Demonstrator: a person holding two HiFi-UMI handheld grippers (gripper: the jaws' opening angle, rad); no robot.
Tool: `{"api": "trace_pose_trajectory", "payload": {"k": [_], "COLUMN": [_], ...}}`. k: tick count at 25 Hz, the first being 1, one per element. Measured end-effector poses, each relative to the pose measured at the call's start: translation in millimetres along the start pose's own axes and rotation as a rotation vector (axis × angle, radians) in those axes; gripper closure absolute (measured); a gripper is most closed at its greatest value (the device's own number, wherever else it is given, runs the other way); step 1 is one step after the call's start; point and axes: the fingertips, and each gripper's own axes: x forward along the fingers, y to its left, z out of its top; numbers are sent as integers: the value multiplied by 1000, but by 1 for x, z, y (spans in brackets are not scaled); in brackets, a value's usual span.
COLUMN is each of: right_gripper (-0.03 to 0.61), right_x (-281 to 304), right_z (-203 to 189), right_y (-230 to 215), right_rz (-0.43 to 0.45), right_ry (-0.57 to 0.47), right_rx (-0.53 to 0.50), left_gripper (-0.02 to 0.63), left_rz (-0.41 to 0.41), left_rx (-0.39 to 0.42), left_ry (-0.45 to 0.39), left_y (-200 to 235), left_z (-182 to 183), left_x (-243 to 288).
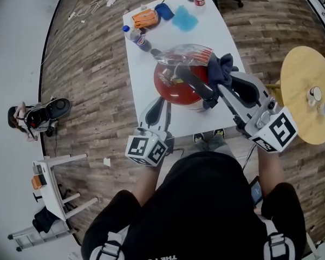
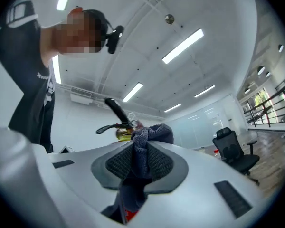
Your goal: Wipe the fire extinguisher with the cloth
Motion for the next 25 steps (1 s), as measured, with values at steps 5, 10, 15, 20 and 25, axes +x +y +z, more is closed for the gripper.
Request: {"api": "trace_pose_trajectory", "payload": {"k": [5, 10, 15, 20, 25], "right_gripper": [505, 505, 505, 505, 505], "right_x": [10, 0, 11, 25, -4], "right_z": [6, 7, 17, 26, -9], "right_y": [-16, 41, 24, 4, 26], "right_rz": [3, 88, 12, -33, -97], "right_ry": [3, 40, 8, -1, 102], "right_rx": [77, 19, -1, 30, 36], "left_gripper": [555, 555, 555, 555, 555], "left_rz": [-33, -59, -90, -126, -149], "left_rx": [16, 21, 9, -1, -13], "left_ry": [-5, -3, -1, -13, -14], "left_y": [2, 6, 12, 16, 22], "left_z": [2, 4, 1, 2, -1], "left_x": [1, -1, -1, -3, -7]}}
